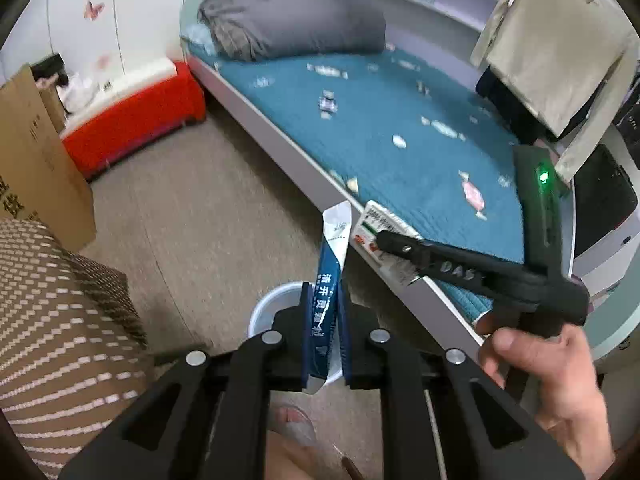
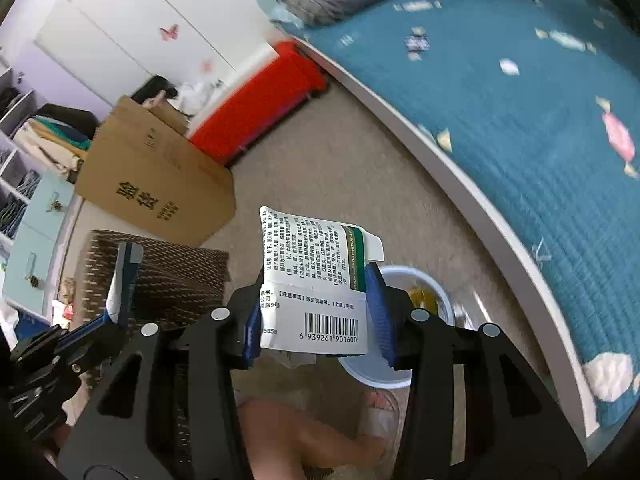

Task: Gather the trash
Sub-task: 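Drop the medicine box into the white bin while the left tool drops the blue tube, then move both tools back over the table, then grasp the beige cloth with the right tool while the left grasps the yellow box, then drop the beige cloth into the white bin while the left tool drops the yellow box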

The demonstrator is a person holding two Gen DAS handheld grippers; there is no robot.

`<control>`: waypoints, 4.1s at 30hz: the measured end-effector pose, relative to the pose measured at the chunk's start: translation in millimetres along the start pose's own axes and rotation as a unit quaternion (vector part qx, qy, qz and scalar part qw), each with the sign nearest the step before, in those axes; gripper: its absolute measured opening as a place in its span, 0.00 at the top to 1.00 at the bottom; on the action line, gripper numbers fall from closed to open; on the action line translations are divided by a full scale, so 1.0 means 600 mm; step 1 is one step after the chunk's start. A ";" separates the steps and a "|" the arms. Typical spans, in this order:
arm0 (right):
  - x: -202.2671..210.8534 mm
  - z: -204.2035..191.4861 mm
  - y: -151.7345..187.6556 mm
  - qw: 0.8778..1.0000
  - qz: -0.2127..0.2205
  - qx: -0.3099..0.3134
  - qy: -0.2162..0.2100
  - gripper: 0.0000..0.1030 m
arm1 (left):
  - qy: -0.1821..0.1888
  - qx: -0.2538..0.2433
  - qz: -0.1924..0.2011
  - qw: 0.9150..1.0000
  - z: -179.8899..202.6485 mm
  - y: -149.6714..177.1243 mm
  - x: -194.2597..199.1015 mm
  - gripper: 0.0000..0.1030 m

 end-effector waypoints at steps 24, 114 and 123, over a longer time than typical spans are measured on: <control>-0.174 0.174 0.068 0.980 -0.090 -0.164 0.068 0.06 | -0.007 0.038 -0.178 0.983 -0.021 0.079 -0.214 0.10; -0.035 -0.641 0.244 0.943 0.006 0.321 -0.090 0.81 | -0.271 0.181 0.147 0.934 -0.537 0.315 0.435 0.59; 0.087 -0.542 0.141 0.950 0.079 0.290 -0.086 0.81 | -0.222 0.120 0.209 0.945 -0.361 0.155 0.433 0.59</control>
Point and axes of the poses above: each gripper's, at about its wrist camera, not at the fingertips, and x roughly against the way its jaws point, z to its right, y to its underside, the point moved 8 cm from there along -x, roughly the way its jaws point, and after that the axes turned 13 degrees about -x, right-handed, at the moved point
